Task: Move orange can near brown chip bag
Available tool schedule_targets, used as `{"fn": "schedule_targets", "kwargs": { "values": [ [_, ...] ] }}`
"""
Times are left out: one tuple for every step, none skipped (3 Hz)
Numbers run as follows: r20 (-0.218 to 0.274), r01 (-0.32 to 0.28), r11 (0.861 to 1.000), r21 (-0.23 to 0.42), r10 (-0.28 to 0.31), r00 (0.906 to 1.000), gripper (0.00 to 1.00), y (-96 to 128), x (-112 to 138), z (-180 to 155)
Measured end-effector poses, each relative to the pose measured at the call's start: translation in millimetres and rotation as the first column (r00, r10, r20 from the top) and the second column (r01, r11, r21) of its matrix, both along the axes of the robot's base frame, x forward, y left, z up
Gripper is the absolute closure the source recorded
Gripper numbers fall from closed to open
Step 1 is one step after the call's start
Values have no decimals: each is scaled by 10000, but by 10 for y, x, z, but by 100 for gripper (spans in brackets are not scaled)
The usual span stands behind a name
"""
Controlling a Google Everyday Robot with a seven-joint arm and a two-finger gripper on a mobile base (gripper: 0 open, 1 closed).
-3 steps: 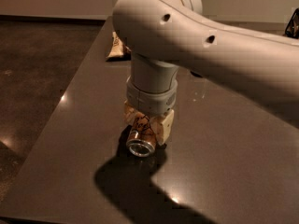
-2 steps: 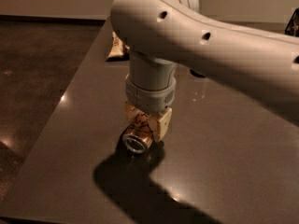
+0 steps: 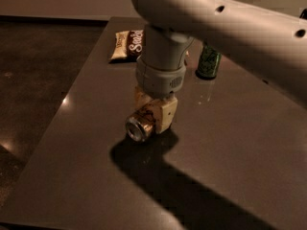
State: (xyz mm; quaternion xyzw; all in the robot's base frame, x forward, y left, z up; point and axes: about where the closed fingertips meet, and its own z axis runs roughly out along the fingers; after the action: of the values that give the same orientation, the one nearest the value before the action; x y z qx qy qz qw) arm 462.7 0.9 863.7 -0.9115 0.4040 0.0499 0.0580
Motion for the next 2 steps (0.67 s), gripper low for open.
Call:
{"fn": "schedule_targets", "kwargs": {
  "values": [
    [-876, 1594, 9852, 624, -1537, 9842, 100, 61, 257, 183],
    [-1359, 3357, 9377, 896, -3224, 9368, 100, 171, 588, 331]
  ]
}}
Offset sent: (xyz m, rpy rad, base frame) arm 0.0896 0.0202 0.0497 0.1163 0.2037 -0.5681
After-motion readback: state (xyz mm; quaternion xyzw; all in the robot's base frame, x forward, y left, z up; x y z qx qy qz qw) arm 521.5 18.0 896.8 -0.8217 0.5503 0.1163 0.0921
